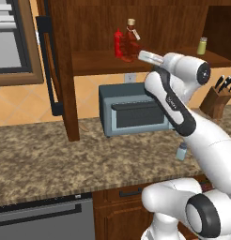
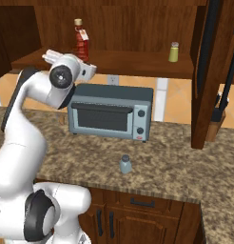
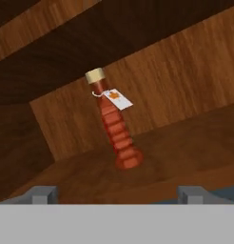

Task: Put the shaker and condiment bottle from the counter next to their counterparts in the cabinet.

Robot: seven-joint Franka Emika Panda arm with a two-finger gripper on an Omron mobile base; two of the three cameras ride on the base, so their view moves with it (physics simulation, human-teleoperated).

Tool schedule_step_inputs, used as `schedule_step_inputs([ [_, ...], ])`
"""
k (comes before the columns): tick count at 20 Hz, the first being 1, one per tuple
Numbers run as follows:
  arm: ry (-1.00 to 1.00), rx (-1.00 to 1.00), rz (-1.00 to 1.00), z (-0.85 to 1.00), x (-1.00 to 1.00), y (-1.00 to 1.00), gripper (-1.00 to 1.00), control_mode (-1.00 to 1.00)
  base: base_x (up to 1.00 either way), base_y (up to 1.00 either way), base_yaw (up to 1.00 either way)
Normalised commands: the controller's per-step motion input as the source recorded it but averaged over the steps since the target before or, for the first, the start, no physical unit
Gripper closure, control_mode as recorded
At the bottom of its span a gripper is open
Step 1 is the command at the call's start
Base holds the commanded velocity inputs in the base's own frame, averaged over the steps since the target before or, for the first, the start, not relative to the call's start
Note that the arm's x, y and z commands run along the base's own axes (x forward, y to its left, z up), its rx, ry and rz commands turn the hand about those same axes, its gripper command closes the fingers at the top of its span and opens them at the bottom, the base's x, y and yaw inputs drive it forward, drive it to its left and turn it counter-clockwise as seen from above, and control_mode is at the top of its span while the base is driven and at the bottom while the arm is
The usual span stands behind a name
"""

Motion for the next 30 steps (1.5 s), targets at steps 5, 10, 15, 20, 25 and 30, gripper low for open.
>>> schedule_step_inputs([
  [5,0.13,0.04,-0.11,0.09,-0.82,0.00,-1.00,-1.00,0.00,0.00,0.00],
  [10,0.16,0.04,-0.22,0.02,-0.77,-0.07,-1.00,-1.00,0.00,0.00,0.00],
  [15,0.09,0.06,-0.32,-0.03,-0.81,-0.29,-1.00,-1.00,0.00,0.00,0.00],
  [20,0.14,0.00,-0.42,-0.50,-0.35,-0.35,-1.00,-1.00,0.00,0.00,0.00],
  [25,0.08,0.01,-0.35,-0.66,-0.12,-0.45,-1.00,-1.00,0.00,0.00,0.00],
  [30,0.05,0.02,-0.29,-0.74,-0.05,-0.46,-1.00,-1.00,0.00,0.00,0.00],
])
